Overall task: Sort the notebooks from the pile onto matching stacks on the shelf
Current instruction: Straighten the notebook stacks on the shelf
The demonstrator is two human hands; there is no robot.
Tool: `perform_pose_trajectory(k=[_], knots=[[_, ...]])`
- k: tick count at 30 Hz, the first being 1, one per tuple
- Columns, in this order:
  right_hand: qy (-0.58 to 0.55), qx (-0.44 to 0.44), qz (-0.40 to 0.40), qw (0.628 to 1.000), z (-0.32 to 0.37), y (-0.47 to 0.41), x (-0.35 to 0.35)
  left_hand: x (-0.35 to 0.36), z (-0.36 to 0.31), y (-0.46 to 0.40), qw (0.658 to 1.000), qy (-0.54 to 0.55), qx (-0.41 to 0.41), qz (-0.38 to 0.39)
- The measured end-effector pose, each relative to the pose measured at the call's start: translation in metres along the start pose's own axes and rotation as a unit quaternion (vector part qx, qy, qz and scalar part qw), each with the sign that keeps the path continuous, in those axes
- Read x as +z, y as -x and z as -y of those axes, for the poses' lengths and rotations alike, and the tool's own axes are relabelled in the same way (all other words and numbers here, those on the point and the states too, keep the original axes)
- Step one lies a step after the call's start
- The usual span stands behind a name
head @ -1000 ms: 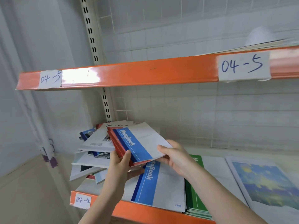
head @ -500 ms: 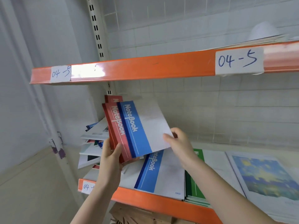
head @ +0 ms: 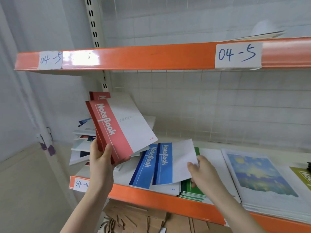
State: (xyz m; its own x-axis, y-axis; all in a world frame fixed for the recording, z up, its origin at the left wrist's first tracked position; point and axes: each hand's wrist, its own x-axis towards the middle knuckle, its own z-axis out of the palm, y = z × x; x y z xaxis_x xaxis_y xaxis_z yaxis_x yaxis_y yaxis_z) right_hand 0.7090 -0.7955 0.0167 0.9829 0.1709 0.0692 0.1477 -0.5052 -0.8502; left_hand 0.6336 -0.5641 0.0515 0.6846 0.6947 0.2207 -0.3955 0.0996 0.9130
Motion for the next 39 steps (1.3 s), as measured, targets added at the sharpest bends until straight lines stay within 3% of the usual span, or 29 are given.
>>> perform_pose_trajectory(k=[5,10,13,19,30,39], knots=[[0.224,-0.120,-0.075,0.964,0.012,0.005,0.015,0.001,0.004,0.005,1.000,0.013,-0.013,0.001],[0.329,-0.258,0.087,0.904,0.015,0.002,0.044,0.001,0.007,0.007,1.000,0.011,-0.020,-0.008],[0.331,-0.260,0.156,0.894,0.019,0.001,0.054,0.001,0.006,0.008,1.000,0.019,-0.022,-0.007],[0.335,-0.256,0.186,0.888,0.023,0.005,0.058,-0.001,0.008,0.010,1.000,0.018,-0.016,-0.006],[0.407,-0.255,0.143,0.865,0.025,0.013,0.066,-0.001,0.008,0.012,1.000,0.007,-0.014,-0.011],[0.398,-0.261,0.139,0.868,0.020,0.011,0.060,0.001,0.008,0.015,1.000,-0.008,-0.007,0.001]])
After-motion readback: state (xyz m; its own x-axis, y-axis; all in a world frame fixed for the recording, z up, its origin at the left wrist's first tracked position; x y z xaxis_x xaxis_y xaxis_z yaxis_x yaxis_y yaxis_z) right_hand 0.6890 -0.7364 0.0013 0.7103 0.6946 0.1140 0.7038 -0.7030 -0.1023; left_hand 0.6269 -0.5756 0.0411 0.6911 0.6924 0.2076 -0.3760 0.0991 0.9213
